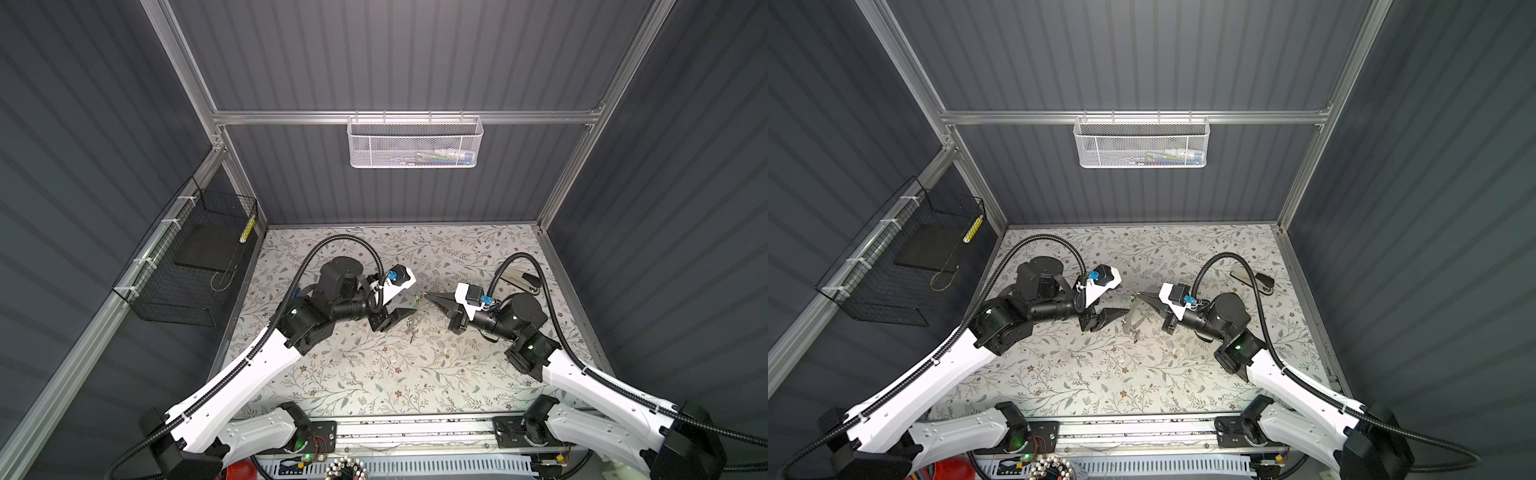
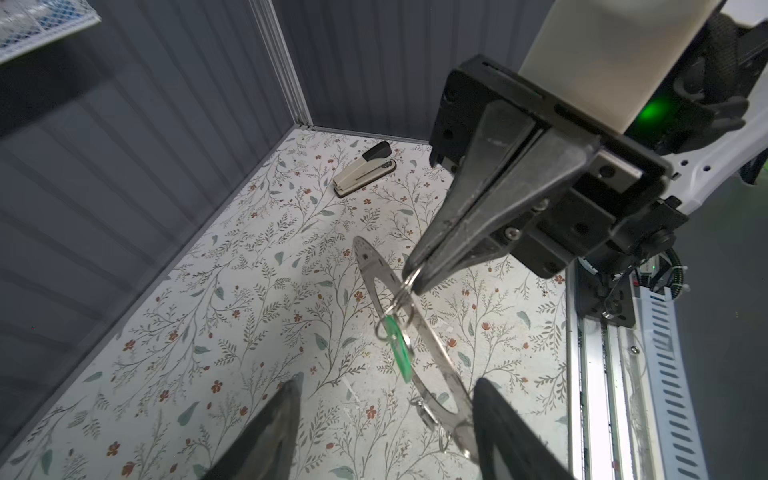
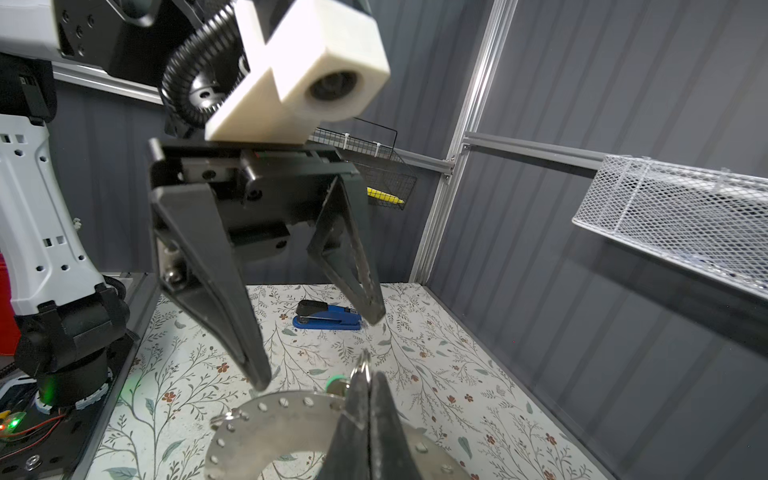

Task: Put the keys on the keyring

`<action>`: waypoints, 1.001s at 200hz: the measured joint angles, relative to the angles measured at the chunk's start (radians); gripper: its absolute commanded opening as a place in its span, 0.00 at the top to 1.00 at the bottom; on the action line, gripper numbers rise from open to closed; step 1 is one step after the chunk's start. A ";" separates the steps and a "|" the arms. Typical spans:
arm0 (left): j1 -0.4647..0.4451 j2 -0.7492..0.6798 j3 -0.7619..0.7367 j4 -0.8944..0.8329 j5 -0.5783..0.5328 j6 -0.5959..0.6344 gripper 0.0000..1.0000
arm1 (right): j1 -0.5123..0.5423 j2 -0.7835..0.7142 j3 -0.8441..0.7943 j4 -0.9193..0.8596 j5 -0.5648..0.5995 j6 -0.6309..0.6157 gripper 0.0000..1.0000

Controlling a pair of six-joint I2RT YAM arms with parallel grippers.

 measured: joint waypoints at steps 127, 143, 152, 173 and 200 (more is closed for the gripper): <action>-0.013 0.096 -0.018 0.068 0.101 -0.039 0.62 | 0.000 0.001 0.000 0.001 0.010 0.000 1.00; -0.015 0.101 -0.019 0.088 0.116 -0.053 0.69 | 0.000 0.001 0.000 0.001 0.012 0.000 1.00; -0.015 0.106 -0.019 0.099 0.120 -0.054 0.73 | 0.000 0.001 -0.001 0.002 0.012 0.001 1.00; -0.015 0.126 -0.019 0.110 0.131 -0.056 0.84 | 0.000 0.001 -0.005 0.012 0.016 0.004 1.00; -0.015 0.156 -0.018 0.104 0.145 -0.050 0.95 | 0.000 0.001 -0.015 0.029 0.027 0.010 1.00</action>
